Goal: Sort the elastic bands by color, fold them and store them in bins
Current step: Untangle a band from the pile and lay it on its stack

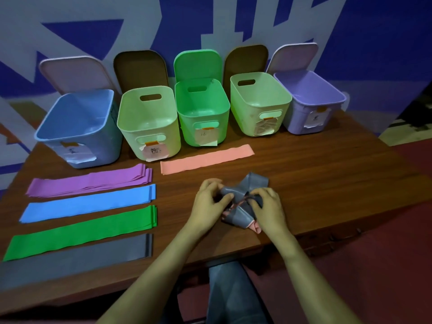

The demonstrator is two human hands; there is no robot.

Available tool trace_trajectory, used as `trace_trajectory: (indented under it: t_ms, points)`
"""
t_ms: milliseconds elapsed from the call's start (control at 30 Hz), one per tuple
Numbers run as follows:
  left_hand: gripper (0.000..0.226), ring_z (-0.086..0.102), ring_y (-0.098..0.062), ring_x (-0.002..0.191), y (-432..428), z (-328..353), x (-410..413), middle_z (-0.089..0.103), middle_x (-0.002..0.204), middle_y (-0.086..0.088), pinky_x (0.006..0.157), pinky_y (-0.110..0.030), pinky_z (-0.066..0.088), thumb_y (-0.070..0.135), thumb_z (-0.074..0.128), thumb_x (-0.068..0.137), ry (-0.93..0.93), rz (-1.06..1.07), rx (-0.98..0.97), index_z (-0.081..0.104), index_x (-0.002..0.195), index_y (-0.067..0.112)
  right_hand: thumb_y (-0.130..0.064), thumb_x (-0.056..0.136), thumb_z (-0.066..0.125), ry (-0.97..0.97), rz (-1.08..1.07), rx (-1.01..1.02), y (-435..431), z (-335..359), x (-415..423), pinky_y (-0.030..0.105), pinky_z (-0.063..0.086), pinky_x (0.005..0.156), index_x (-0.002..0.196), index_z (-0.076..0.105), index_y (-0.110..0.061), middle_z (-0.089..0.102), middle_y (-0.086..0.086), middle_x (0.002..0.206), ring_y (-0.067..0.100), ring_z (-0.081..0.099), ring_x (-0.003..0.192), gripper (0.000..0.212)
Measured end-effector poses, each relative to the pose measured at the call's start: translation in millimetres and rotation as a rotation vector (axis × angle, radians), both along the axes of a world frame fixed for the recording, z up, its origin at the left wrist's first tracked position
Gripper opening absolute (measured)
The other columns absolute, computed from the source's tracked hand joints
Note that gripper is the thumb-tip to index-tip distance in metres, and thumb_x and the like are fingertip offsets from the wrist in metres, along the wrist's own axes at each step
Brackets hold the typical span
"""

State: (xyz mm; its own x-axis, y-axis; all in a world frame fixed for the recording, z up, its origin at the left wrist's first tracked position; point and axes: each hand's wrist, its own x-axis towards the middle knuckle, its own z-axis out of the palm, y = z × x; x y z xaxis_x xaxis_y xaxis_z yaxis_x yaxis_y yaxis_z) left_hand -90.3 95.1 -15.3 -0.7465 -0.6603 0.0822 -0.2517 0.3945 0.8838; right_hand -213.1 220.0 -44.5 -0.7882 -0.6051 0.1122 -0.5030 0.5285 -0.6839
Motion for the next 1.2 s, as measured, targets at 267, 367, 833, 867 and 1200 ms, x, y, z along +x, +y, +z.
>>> trace_trajectory:
  t_ms: [267, 367, 833, 867, 1200]
  points:
    - [0.009, 0.056, -0.009, 0.072, -14.9, 38.7, 8.4, 0.060, 0.081, -0.001, 0.063, -0.018, 0.044, 0.015, 0.061, 0.089, 0.147, 0.183, -0.058, 0.052, 0.089, 0.015, -0.016, 0.093, 0.056, -0.024, -0.115, -0.457, -15.6, 56.2, -2.5, 0.020, 0.043, 0.082, 0.108, 0.067, -0.015, 0.052, -0.008, 0.108, 0.008, 0.052, 0.099, 0.019]
    - [0.008, 0.050, -0.013, 0.076, -31.2, 45.0, 15.4, 0.054, 0.091, -0.003, 0.059, -0.015, 0.034, 0.010, 0.060, 0.088, 0.079, 0.309, -0.254, 0.052, 0.090, 0.011, -0.018, 0.095, 0.052, -0.064, -0.138, -0.518, -25.1, 70.4, -5.8, 0.001, 0.039, 0.079, 0.114, 0.065, -0.014, 0.050, -0.010, 0.113, 0.001, 0.051, 0.100, 0.024]
    - [0.020, 0.036, -0.027, 0.114, -57.7, 15.8, 39.2, 0.050, 0.130, -0.007, 0.096, -0.041, 0.032, 0.033, 0.038, 0.094, -0.681, 0.019, -0.263, 0.053, 0.099, 0.021, -0.017, 0.096, 0.049, 0.026, -0.010, -0.296, -64.5, 71.8, -7.5, 0.005, 0.032, 0.077, 0.115, 0.065, -0.019, 0.040, 0.001, 0.112, 0.011, 0.046, 0.103, 0.025]
    - [0.029, 0.032, -0.027, 0.121, -57.0, 17.0, 39.9, 0.044, 0.137, -0.003, 0.100, -0.042, 0.027, 0.040, 0.038, 0.093, -0.753, -0.042, -0.267, 0.057, 0.106, 0.023, -0.016, 0.097, 0.048, -0.021, 0.022, -0.328, -63.2, 72.5, -6.2, 0.000, 0.033, 0.074, 0.116, 0.065, -0.018, 0.040, 0.000, 0.113, 0.003, 0.047, 0.098, 0.026]
    - [0.032, 0.039, -0.030, 0.121, -61.2, 16.8, 22.7, 0.051, 0.130, -0.003, 0.099, -0.041, 0.032, 0.036, 0.060, 0.088, -0.592, -0.019, -0.268, 0.056, 0.118, 0.024, -0.015, 0.093, 0.055, -0.239, 0.134, -0.393, -56.8, 64.1, -5.6, 0.003, 0.041, 0.081, 0.116, 0.062, -0.027, 0.045, -0.003, 0.119, 0.012, 0.052, 0.108, 0.027]
